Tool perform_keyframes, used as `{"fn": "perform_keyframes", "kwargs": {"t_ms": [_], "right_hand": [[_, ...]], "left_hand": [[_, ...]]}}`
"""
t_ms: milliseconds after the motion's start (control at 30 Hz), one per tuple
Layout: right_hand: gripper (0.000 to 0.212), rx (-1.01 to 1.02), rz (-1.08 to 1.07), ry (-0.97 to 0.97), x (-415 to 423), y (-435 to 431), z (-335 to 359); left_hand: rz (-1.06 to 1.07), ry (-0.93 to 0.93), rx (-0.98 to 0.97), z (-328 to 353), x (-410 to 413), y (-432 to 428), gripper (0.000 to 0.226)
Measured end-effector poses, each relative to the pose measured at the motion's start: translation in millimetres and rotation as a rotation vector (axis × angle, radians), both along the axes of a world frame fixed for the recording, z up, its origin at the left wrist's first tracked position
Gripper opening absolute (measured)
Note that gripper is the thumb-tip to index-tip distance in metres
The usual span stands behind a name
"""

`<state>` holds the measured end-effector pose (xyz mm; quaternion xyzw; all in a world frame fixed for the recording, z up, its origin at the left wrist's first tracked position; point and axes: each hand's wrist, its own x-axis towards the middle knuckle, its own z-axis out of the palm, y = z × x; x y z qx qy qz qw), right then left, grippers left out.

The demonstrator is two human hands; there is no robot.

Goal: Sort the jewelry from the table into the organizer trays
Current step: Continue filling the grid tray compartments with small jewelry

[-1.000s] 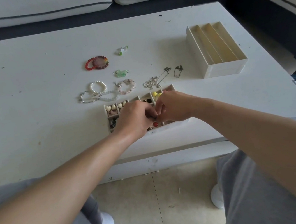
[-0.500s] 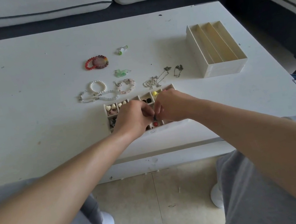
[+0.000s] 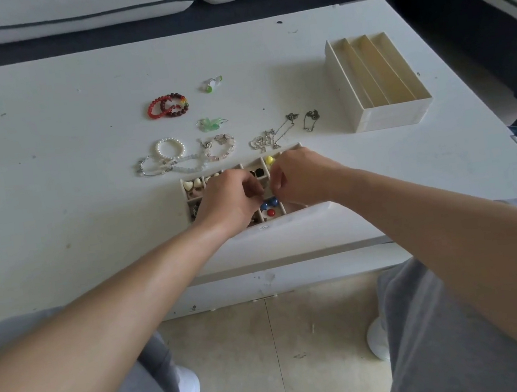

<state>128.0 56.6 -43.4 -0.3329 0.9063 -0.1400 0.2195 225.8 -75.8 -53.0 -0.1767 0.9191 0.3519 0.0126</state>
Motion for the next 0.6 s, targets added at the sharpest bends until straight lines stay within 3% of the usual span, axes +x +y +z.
{"fn": "perform_keyframes", "kwargs": {"t_ms": [233,400,600], "right_hand": [[0.006,0.014,0.042,0.011,1.5,2.5,-0.6],[0.018,0.039,0.041,-0.018,0.1,2.5,4.2],[0.006,0.004,0.078,-0.087,-2.9,8.8,5.6]], "left_hand": [[-0.056,-0.016,-0.070,-1.6,-0.6,2.1,0.010],[-0.088,-0.028,-0.081,1.9,-2.5,1.5,0.004],[-0.151,-0.082,-0.085,1.8,-1.9,-3.1,0.019]]}}
